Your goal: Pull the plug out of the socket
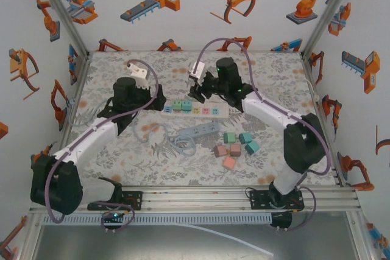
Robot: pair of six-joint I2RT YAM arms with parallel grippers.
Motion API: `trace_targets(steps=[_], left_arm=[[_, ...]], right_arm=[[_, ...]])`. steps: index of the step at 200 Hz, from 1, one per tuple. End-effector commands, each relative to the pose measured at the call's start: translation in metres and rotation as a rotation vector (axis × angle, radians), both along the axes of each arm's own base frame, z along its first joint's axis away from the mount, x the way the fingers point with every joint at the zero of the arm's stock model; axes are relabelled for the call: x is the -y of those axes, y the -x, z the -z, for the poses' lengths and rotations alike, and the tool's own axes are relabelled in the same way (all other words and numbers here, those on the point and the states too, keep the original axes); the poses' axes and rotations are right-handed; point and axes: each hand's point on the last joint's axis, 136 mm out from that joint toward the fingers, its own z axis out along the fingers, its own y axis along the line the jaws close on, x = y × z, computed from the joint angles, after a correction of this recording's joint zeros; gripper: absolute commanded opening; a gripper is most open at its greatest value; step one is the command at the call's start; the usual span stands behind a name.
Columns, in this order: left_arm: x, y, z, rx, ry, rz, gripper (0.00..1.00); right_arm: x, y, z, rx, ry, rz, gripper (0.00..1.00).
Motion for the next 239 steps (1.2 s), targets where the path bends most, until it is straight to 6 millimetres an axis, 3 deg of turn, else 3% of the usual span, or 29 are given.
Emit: trace_targets(steps=[1, 62, 115, 140, 180, 221, 239], left_arm=[[-0.012, -0.008, 0.011, -0.112, 0.045, -0.085, 0.93], [-0.014, -0.023, 0.054, -0.35, 0.152, -0.116, 0.9], [-0.012, -0.028, 0.089, -0.501, 0.147, -0.171, 0.87], [-0.013, -0.029, 0.1, -0.529, 0.146, -0.197, 0.85], [-0.005, -0.028, 0.109, -0.555, 0.147, -0.196, 0.82], [-0.001, -0.027, 0.119, -0.576, 0.14, -0.198, 0.8], [0.002, -0.026, 0.122, -0.586, 0.143, -0.191, 0.78]], right_arm=[[-0.011, 0.01, 0.014, -0.051, 0.049, -0.083, 0.57], [-0.023, -0.009, 0.067, -0.112, 0.159, -0.112, 0.54], [-0.029, -0.008, 0.1, -0.164, 0.206, -0.154, 0.49], [-0.03, -0.005, 0.106, -0.183, 0.21, -0.169, 0.48], [-0.037, 0.026, 0.099, -0.255, 0.142, -0.314, 0.52], [-0.035, 0.022, 0.102, -0.246, 0.161, -0.3, 0.54], [-0.037, 0.024, 0.093, -0.238, 0.139, -0.316, 0.55]])
